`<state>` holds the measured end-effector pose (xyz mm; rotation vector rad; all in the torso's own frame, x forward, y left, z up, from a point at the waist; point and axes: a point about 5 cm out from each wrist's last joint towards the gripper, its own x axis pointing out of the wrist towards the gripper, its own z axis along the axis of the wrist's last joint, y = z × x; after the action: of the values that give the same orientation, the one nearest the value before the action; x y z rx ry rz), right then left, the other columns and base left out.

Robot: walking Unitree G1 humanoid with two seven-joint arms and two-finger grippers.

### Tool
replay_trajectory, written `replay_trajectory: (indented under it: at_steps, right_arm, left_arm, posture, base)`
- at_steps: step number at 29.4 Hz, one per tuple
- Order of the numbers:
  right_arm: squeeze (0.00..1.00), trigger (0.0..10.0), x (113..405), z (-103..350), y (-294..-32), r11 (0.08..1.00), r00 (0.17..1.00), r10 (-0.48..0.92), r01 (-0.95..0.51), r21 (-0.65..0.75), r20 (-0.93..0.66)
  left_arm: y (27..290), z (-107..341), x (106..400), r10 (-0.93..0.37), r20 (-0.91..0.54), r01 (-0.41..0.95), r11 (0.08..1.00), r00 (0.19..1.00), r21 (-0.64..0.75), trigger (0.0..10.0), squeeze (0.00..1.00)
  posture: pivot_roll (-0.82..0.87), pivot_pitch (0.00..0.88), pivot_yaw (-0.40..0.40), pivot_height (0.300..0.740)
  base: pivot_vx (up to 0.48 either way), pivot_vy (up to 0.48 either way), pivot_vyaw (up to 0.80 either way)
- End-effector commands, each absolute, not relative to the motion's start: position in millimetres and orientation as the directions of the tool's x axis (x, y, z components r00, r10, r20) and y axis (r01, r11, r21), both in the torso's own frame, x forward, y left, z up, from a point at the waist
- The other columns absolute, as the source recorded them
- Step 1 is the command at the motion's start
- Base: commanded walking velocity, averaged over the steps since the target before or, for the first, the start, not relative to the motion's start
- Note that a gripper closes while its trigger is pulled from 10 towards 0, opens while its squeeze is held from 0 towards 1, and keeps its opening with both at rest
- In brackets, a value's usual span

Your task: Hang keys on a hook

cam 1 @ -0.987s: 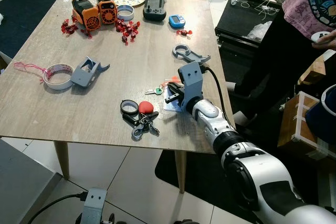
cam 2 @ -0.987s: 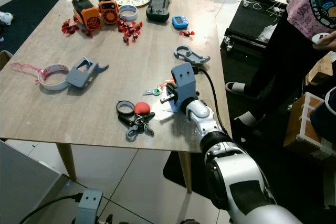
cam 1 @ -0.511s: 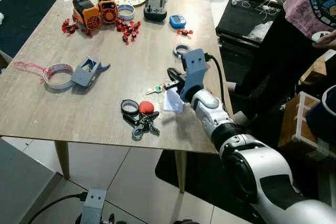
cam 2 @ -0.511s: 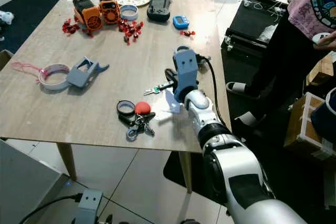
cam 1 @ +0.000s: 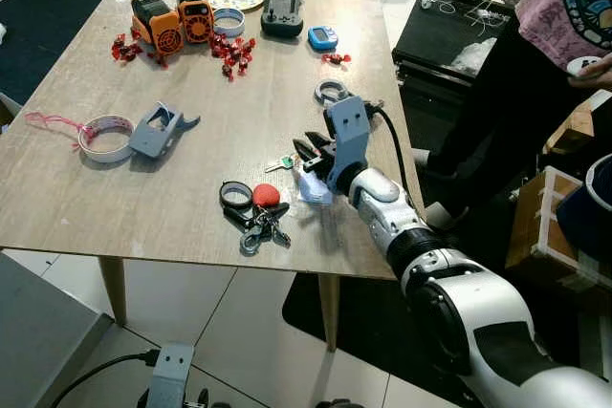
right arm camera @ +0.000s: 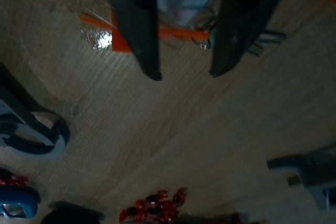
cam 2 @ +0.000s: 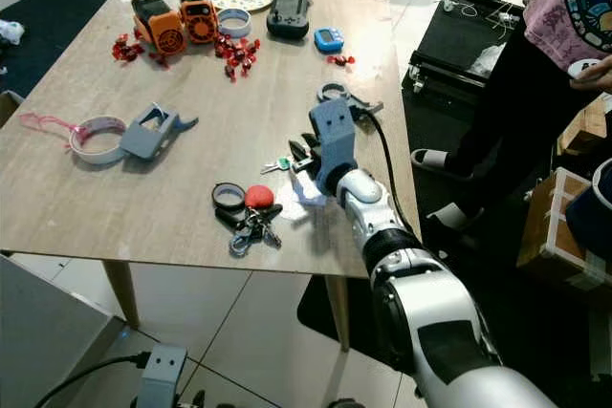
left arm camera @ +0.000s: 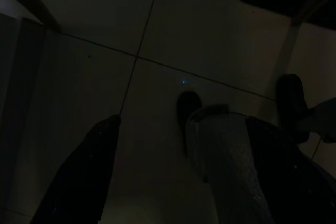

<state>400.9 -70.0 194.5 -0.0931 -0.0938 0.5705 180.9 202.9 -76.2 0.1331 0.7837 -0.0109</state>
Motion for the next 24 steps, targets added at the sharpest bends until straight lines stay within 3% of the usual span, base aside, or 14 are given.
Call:
replay_trajectory:
  at_steps: [1, 5, 8, 9, 24]
  right_arm:
    - [0.81, 10.0, 399.4, 184.9, -73.7, 0.842, 0.845, 0.534, -0.529, -0.11, 0.029]
    - [0.84, 10.0, 399.3, 182.3, -76.0, 0.842, 0.847, 0.532, -0.527, -0.114, 0.013]
    - [0.78, 10.0, 399.9, 182.3, -77.3, 0.847, 0.853, 0.522, -0.517, -0.12, 0.007]
    - [0.0, 10.0, 400.6, 182.4, -77.2, 0.855, 0.863, 0.506, -0.501, -0.133, 0.0]
    - [0.0, 10.0, 401.0, 175.9, -74.6, 0.878, 0.886, 0.461, -0.464, -0.12, -0.055]
  left_arm:
    - [198.7, -83.3, 168.0, 0.034, -0.734, 0.055, 0.994, 0.679, 0.097, 10.0, 0.0]
    - [198.6, -83.2, 168.2, 0.035, -0.734, 0.055, 0.994, 0.679, 0.098, 10.0, 0.0]
    - [198.5, -83.1, 168.6, 0.036, -0.733, 0.053, 0.994, 0.679, 0.098, 10.0, 0.0]
    - [198.6, -83.0, 168.9, 0.037, -0.733, 0.051, 0.994, 0.679, 0.098, 10.0, 0.0]
    - [198.9, -82.9, 169.1, 0.037, -0.733, 0.05, 0.994, 0.679, 0.096, 10.0, 0.0]
  posture:
    - [0.08, 0.239, -0.091, 0.74]
    - [0.08, 0.246, -0.092, 0.74]
    - [0.08, 0.252, -0.092, 0.74]
    - [0.08, 0.252, -0.092, 0.74]
    - [0.08, 0.265, -0.091, 0.74]
  base:
    - [0.0, 0.0, 0.0]
    - [0.0, 0.0, 0.0]
    - [0.0, 0.0, 0.0]
    - [0.0, 0.0, 0.0]
    - [0.0, 0.0, 0.0]
